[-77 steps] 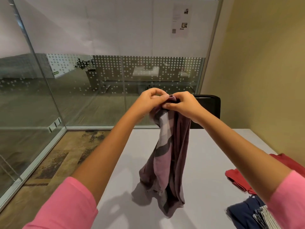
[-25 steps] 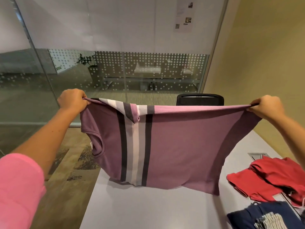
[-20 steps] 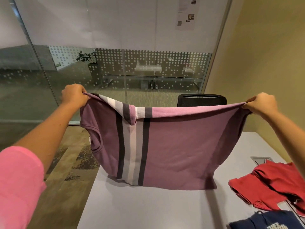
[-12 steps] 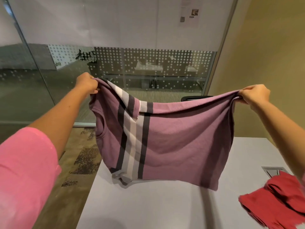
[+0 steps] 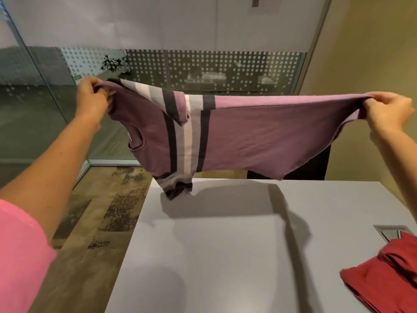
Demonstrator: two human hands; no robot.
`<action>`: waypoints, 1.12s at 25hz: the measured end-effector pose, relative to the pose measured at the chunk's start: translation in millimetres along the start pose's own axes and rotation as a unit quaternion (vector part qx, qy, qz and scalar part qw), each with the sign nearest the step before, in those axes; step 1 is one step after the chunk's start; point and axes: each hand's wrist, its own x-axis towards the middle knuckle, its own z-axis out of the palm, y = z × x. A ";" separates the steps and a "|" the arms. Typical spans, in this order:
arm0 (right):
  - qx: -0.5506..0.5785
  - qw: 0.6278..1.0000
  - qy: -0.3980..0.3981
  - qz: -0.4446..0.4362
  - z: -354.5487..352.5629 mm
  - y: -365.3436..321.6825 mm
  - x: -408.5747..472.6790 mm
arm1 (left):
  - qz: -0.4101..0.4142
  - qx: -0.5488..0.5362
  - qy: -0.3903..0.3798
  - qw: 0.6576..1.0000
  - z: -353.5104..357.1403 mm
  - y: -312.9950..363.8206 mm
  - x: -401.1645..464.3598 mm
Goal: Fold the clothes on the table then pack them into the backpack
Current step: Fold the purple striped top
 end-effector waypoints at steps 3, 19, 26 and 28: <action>-0.020 0.999 -0.039 0.017 -19.1 50.5 -28.2 | 0.022 0.023 -0.044 0.999 -40.8 -33.4 -38.5; -0.607 0.719 -0.337 0.005 -110.1 273.6 -242.0 | -0.152 0.387 -0.285 0.864 -134.5 -298.5 -310.8; -0.692 0.617 -0.370 -0.063 -134.8 286.3 -253.5 | -0.165 0.443 -0.300 0.828 -138.9 -303.9 -332.6; -0.710 0.585 -0.386 -0.067 -134.0 281.6 -256.0 | -0.192 0.450 -0.309 0.815 -139.9 -309.7 -342.9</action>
